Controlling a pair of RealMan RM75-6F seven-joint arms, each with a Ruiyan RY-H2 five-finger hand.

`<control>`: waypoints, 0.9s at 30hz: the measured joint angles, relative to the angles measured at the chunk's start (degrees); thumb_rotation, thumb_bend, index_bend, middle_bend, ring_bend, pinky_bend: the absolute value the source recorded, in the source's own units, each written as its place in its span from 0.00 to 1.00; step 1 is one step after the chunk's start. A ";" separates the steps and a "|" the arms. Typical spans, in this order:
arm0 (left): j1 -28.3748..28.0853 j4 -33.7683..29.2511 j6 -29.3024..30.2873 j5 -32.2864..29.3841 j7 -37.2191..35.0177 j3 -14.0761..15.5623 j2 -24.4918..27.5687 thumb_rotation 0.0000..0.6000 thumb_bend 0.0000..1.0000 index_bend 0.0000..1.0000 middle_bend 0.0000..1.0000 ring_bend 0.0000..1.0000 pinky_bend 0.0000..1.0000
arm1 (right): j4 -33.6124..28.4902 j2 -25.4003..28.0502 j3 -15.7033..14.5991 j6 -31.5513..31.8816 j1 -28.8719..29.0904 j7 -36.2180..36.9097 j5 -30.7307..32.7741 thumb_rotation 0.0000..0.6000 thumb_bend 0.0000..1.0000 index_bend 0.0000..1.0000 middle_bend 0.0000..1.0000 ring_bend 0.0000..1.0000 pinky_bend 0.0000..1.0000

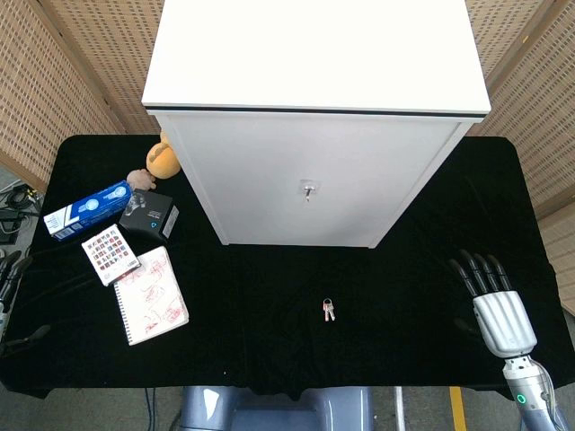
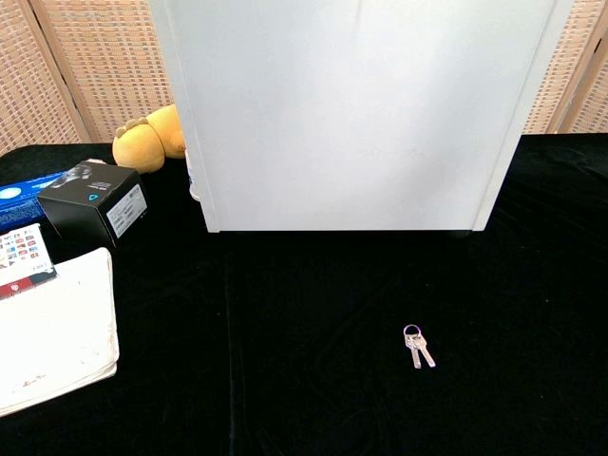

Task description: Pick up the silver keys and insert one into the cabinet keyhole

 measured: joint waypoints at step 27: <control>-1.33 2.17 -2.75 -2.46 0.04 -1.00 -1.46 1.00 0.00 0.00 0.00 0.00 0.00 | -5.72 -4.60 6.52 -31.10 15.71 1.87 1.48 1.00 0.37 0.38 0.90 0.90 1.00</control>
